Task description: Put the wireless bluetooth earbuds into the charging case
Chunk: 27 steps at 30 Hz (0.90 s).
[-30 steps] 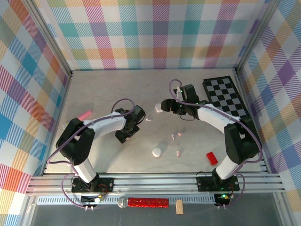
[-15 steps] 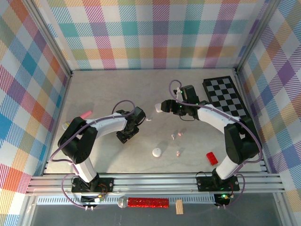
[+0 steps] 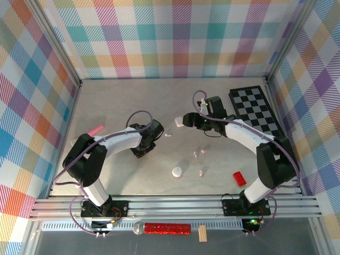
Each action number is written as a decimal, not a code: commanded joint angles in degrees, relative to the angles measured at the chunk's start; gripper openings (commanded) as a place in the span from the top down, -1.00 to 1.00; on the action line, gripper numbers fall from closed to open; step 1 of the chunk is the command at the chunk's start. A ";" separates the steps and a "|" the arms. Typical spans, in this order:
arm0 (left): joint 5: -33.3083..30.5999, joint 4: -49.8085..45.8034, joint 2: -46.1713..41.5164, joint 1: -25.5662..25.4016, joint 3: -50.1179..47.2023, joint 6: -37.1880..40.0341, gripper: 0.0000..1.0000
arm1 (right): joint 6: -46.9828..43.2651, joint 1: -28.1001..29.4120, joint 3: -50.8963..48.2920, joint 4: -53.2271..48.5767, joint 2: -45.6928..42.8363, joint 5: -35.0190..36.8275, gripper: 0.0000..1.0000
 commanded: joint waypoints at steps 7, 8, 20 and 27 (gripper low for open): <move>-0.14 13.17 -9.52 -2.65 2.04 35.30 0.20 | -0.19 -1.27 -4.28 -2.26 -8.21 -2.86 -0.39; 0.75 14.87 -10.60 -2.84 1.67 37.70 0.20 | -0.31 -1.39 -4.70 -2.72 -9.20 -2.91 -0.39; 31.79 27.75 -13.40 -2.96 2.13 73.47 0.53 | 1.02 -2.12 -3.36 -8.09 -14.38 -16.05 -0.44; 42.96 33.00 -13.65 -2.97 0.05 87.28 0.65 | 0.79 -1.96 -0.47 -10.20 -11.24 -21.10 -0.37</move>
